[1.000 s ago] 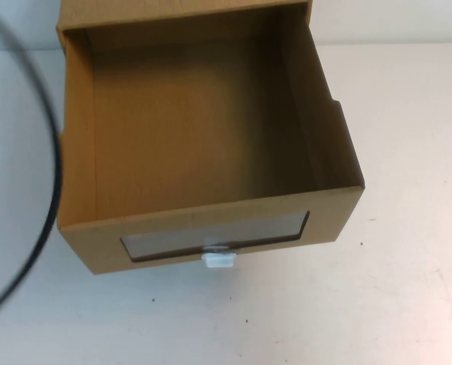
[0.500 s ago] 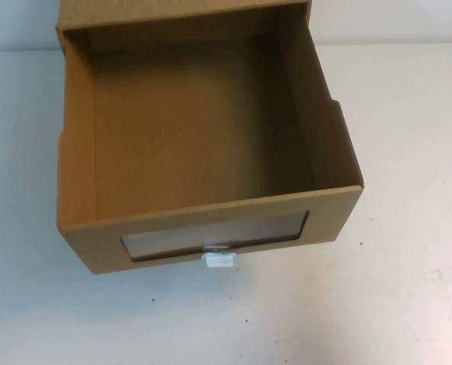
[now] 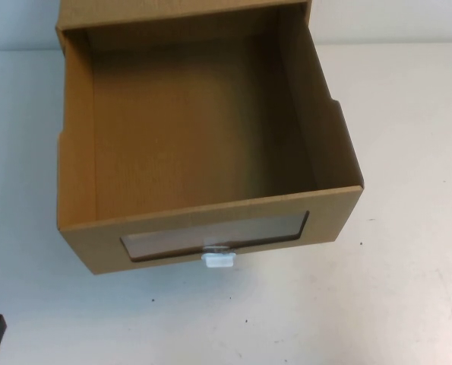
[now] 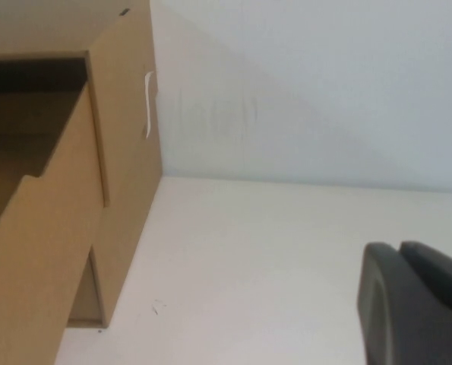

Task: Open the shoe box
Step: 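Pull the top drawer of the cardboard box fully open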

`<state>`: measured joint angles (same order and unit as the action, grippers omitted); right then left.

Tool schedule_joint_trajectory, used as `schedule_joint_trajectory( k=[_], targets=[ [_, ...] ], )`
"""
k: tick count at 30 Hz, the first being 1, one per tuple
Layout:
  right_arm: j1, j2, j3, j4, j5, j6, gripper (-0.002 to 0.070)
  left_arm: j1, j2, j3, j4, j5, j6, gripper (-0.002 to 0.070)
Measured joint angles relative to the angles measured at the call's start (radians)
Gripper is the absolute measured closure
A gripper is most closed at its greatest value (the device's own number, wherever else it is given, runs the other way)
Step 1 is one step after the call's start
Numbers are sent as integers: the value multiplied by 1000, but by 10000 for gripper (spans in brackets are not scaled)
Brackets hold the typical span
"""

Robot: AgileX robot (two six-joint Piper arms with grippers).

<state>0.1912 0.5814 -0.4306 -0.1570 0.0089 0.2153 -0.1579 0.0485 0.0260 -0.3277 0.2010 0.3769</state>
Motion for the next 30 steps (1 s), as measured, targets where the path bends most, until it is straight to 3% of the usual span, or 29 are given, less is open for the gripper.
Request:
schedule_joint_trajectory(
  k=[26,30],
  targets=[
    [-1,-3,3,0,-9,0,690,0,0,0,-27,26,-23,680],
    [-72,-75,78,0,65,0,690,0,0,0,-27,27,-26,680]
  ],
)
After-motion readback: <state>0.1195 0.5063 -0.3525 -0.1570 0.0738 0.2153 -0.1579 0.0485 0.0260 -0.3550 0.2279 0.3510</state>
